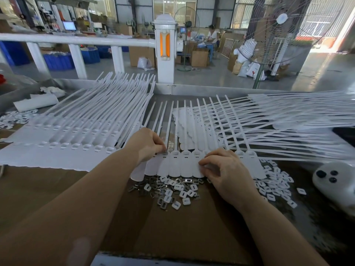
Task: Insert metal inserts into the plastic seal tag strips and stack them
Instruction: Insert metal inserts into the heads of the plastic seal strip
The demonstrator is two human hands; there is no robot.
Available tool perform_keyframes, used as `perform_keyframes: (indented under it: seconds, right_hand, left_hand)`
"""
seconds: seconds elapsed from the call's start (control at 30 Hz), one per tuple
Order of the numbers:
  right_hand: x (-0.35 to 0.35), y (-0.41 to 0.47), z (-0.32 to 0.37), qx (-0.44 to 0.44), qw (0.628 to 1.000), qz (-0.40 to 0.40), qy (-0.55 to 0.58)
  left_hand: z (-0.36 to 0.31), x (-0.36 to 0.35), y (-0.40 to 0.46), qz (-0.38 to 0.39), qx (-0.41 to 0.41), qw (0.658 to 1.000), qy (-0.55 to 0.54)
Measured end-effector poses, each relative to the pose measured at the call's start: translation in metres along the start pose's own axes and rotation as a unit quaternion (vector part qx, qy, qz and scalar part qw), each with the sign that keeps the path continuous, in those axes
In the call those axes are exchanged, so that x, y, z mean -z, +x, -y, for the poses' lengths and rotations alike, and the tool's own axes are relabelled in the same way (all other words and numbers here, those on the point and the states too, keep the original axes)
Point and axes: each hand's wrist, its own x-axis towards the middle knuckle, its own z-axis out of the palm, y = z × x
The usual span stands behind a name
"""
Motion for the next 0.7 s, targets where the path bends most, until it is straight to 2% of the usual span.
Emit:
perform_keyframes:
  seconds: [0.43,0.7]
  right_hand:
    - [0.000,0.001,-0.001,0.001,1.000,-0.004,0.013]
    - [-0.001,0.000,-0.002,0.002,1.000,-0.007,0.014]
  left_hand:
    - [0.006,-0.002,-0.003,-0.022,-0.009,0.999,-0.034]
    - [0.011,-0.004,-0.006,-0.030,-0.041,0.999,-0.003]
